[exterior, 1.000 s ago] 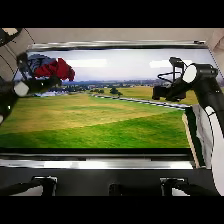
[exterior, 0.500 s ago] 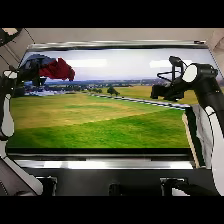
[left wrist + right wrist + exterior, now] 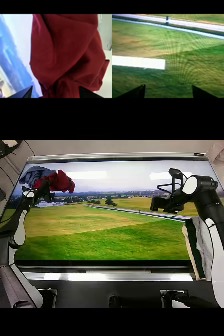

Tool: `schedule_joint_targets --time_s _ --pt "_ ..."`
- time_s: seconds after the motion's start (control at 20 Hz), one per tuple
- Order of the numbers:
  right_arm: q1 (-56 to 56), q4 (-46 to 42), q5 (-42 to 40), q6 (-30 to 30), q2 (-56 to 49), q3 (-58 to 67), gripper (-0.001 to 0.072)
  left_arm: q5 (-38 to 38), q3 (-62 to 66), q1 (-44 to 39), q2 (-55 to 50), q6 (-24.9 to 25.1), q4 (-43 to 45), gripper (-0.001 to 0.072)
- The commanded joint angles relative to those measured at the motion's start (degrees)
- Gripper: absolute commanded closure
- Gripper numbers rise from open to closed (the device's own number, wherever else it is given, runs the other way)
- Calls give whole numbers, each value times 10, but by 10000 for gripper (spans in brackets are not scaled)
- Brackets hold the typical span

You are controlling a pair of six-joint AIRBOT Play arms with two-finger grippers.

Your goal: Fold the shirts.

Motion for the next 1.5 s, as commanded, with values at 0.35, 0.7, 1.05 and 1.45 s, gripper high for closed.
schedule_joint_targets --time_s 0.35,0.7,1.05,1.45 --pt "0 16 13 11 0 0 24 115 4 -21 -23 5 -40 99" --pt "0 24 14 32 0 0 23 106 29 -21 -46 4 -59 680" --pt "0 -78 -27 19 77 14 22 -12 29 -13 152 349 -78 683" --pt "0 -123 -87 20 308 17 34 -388 15 -80 509 422 -14 682"
